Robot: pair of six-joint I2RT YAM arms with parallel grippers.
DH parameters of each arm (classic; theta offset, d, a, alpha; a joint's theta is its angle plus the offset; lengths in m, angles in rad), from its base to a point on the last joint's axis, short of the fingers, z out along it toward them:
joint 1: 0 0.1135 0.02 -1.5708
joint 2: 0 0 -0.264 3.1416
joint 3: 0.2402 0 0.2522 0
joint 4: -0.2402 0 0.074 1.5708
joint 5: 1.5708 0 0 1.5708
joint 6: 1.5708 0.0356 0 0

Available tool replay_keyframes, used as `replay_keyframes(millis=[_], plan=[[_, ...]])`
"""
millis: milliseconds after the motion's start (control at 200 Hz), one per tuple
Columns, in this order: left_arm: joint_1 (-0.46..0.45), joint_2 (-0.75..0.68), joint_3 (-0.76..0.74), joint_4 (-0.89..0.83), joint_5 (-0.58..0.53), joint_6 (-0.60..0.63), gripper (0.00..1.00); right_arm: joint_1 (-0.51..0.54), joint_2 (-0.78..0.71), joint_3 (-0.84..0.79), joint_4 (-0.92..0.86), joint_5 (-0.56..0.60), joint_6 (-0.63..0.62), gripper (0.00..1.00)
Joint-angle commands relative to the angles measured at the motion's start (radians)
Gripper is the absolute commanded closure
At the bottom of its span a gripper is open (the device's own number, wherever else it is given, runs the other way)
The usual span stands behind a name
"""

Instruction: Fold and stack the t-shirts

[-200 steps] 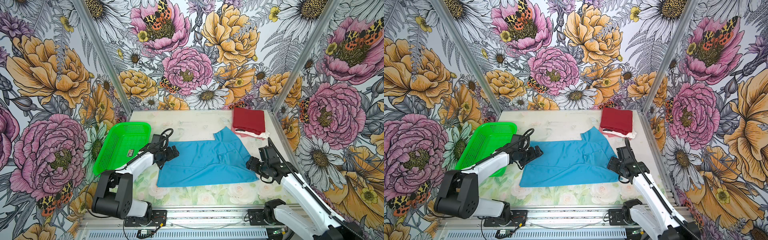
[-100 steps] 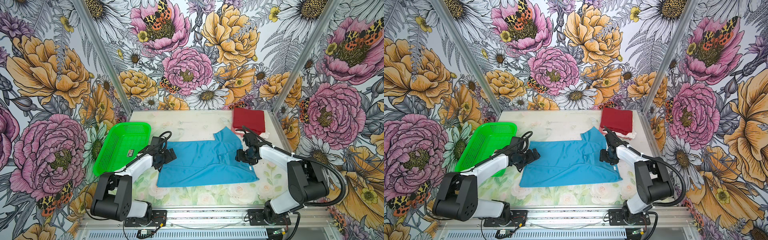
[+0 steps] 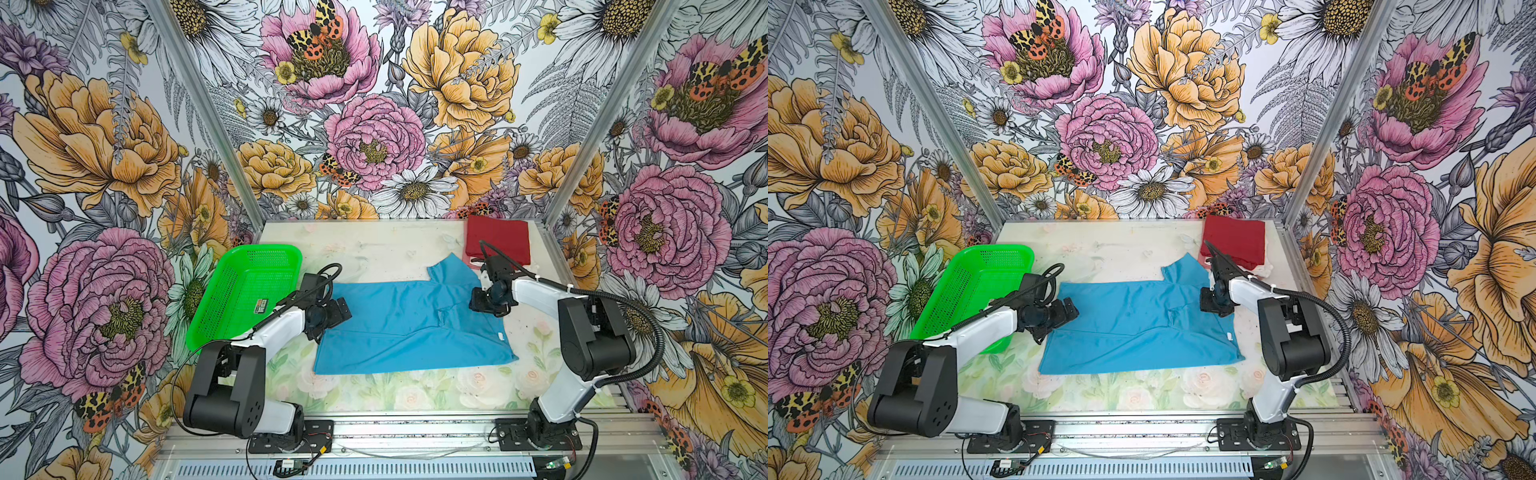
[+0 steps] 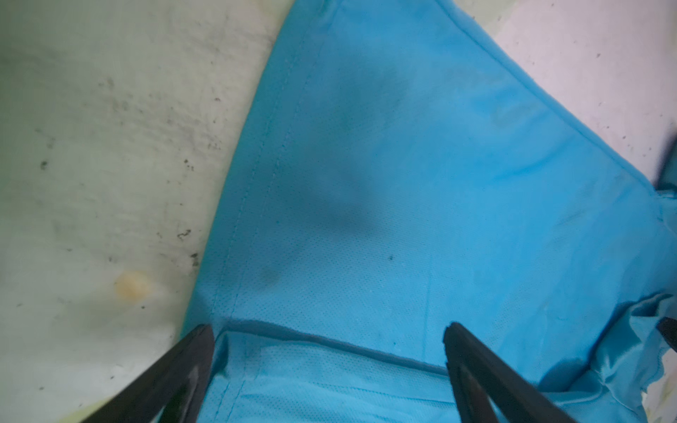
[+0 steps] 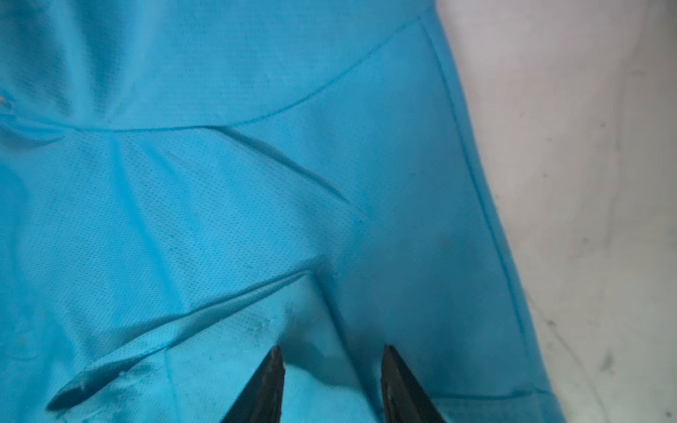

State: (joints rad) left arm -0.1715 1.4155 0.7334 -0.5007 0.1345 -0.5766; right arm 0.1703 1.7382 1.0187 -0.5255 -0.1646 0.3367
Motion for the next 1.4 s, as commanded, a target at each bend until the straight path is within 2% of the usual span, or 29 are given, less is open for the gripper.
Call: replay_keyframes(millis=[0, 265, 355, 460, 565, 625, 675, 710, 776, 971, 1081, 1271, 1396], plan=[[0.016, 0.018, 0.03, -0.004, -0.018, 0.005, 0.01, -0.005, 0.027, 0.057, 0.025, -0.016, -0.026, 0.56], [0.044, 0.01, 0.022, -0.005, -0.007, 0.018, 0.01, 0.002, 0.064, 0.083, 0.023, -0.038, -0.014, 0.78], [0.052, 0.008, 0.017, -0.005, -0.003, 0.023, 0.01, 0.0, 0.051, 0.07, 0.023, -0.034, -0.012, 0.76], [0.056, 0.007, 0.014, -0.004, 0.0, 0.024, 0.01, -0.003, 0.033, 0.051, 0.022, -0.026, -0.015, 0.61], [0.054, 0.005, 0.014, -0.005, -0.001, 0.021, 0.01, -0.009, 0.018, 0.037, 0.021, -0.024, -0.019, 0.61], [0.053, 0.003, 0.013, -0.005, -0.001, 0.021, 0.01, -0.011, 0.018, 0.035, 0.022, -0.028, -0.023, 0.68], [0.055, 0.003, 0.013, -0.004, -0.001, 0.021, 0.01, -0.012, 0.017, 0.037, 0.022, -0.035, -0.024, 0.77], [0.054, 0.002, 0.014, -0.006, 0.0, 0.021, 0.01, -0.011, 0.013, 0.039, 0.022, -0.037, -0.024, 0.87], [0.056, -0.003, 0.013, -0.006, -0.002, 0.02, 0.01, -0.012, -0.008, 0.036, 0.021, -0.037, -0.019, 0.96], [0.055, 0.025, 0.034, -0.015, -0.016, 0.026, 0.01, -0.009, -0.147, 0.007, 0.01, -0.036, -0.003, 0.97], [0.053, 0.055, 0.053, -0.026, -0.061, 0.016, 0.01, -0.009, -0.237, -0.028, -0.004, -0.057, 0.014, 0.97], [0.032, 0.083, 0.087, -0.057, -0.166, 0.001, 0.14, -0.004, -0.41, -0.11, -0.032, -0.069, 0.035, 0.97], [0.017, 0.103, 0.094, -0.062, -0.164, -0.007, 0.32, -0.005, -0.485, -0.142, -0.055, -0.067, 0.04, 0.97]])
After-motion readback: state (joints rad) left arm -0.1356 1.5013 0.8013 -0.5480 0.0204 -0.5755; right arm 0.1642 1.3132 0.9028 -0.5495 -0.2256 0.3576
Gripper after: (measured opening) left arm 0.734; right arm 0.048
